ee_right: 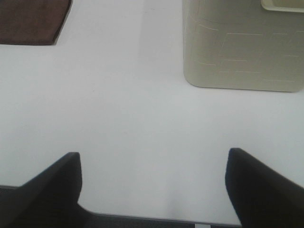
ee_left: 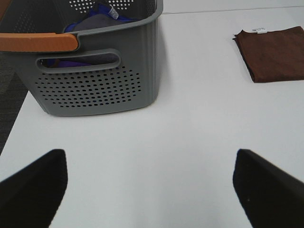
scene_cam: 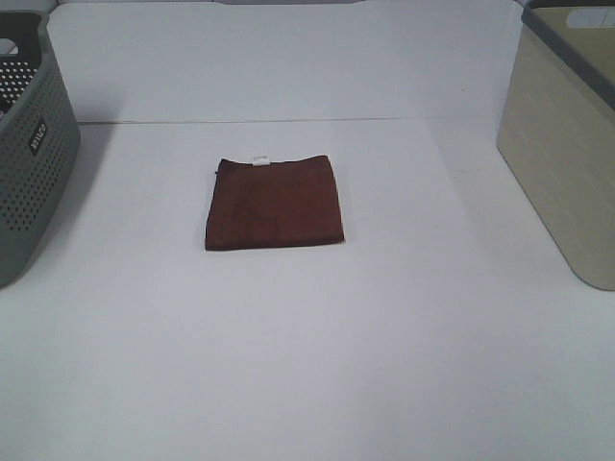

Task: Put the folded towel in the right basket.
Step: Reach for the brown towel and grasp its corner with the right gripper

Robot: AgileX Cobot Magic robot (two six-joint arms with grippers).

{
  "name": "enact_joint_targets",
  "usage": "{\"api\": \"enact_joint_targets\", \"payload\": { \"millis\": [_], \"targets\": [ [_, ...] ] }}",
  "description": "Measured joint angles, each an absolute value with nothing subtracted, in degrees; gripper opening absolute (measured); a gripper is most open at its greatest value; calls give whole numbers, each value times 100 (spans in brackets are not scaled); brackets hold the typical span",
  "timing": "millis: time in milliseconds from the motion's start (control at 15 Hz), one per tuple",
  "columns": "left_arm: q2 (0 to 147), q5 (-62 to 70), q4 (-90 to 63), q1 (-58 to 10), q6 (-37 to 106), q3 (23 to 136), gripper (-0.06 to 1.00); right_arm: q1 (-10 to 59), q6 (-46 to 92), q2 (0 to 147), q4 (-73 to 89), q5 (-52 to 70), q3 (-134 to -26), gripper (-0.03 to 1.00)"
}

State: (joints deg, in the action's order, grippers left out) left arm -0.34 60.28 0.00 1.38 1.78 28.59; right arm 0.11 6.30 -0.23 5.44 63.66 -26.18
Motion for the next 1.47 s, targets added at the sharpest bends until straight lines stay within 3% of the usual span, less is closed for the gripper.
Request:
{"api": "enact_joint_targets", "payload": {
  "millis": [1467],
  "targets": [
    [-34, 6028, 0, 138, 178, 2859, 88, 11, 630, -23, 544, 6366, -2618, 80]
  ]
}}
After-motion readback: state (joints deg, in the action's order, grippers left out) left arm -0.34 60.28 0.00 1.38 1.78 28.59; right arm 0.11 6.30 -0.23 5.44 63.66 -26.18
